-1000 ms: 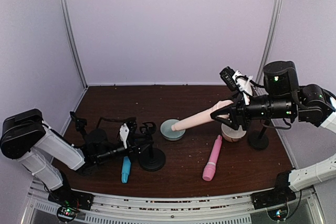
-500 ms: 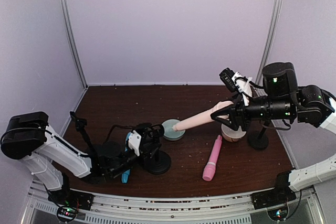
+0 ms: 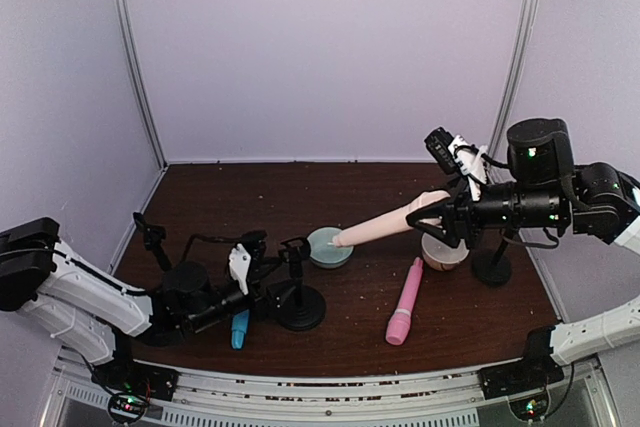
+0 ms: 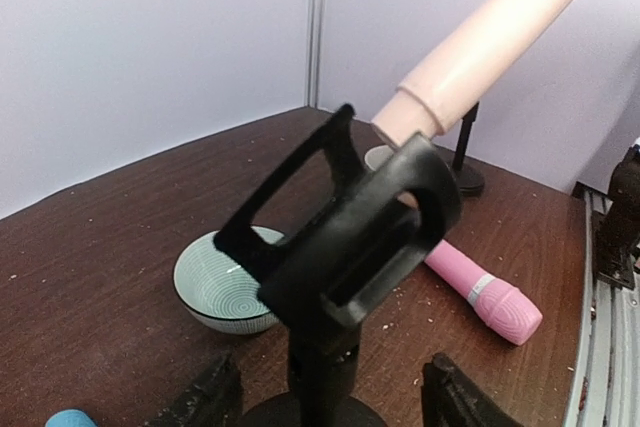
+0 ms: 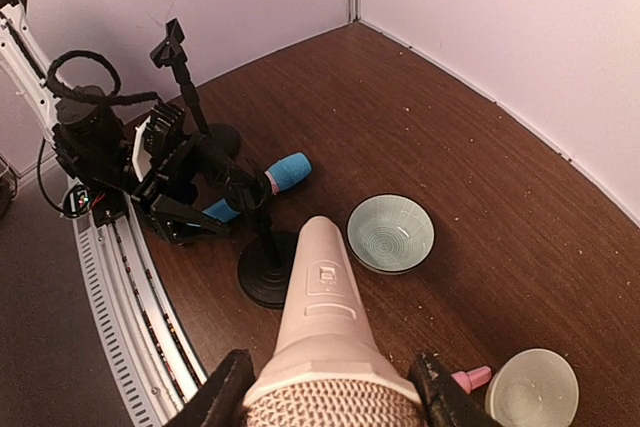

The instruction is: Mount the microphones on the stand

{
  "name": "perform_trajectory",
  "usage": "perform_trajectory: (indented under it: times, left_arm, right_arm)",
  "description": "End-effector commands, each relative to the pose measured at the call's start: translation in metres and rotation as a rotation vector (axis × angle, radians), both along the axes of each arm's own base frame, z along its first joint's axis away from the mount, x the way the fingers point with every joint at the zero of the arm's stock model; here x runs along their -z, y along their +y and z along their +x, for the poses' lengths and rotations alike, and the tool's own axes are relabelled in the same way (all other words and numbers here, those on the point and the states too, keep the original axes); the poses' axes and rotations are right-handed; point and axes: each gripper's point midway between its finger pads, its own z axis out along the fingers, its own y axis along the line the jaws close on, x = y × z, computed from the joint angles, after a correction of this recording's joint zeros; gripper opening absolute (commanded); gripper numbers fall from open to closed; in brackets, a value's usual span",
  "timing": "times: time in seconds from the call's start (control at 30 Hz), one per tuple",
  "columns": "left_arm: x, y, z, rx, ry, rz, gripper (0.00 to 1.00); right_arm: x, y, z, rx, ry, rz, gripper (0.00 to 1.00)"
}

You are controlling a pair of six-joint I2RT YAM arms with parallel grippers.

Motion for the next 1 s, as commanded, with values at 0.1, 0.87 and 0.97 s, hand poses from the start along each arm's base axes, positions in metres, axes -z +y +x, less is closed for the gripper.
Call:
perform_trajectory:
  times: [0.1,0.87,0.97]
  left_arm:
    - [0.001,-0.006,0.002,0.241,-0.004,0.041,0.61]
    - [-0.005,-0.032,0.01,0.366,-0.001,-0.126,0.26]
    - [-0.002,-0.028,0.016,0.323,0.006,-0.115,0.35]
  right_arm:
    - [-0.008,0.001,-0.002,-0.025,-0.011,0.016,0.0]
    - [-0.019,0.024,-0.017,-0.129,0.06,0.104,0.0]
    - [-0.02,0.024,-0.016,-0.128,0.059,0.104,0.0]
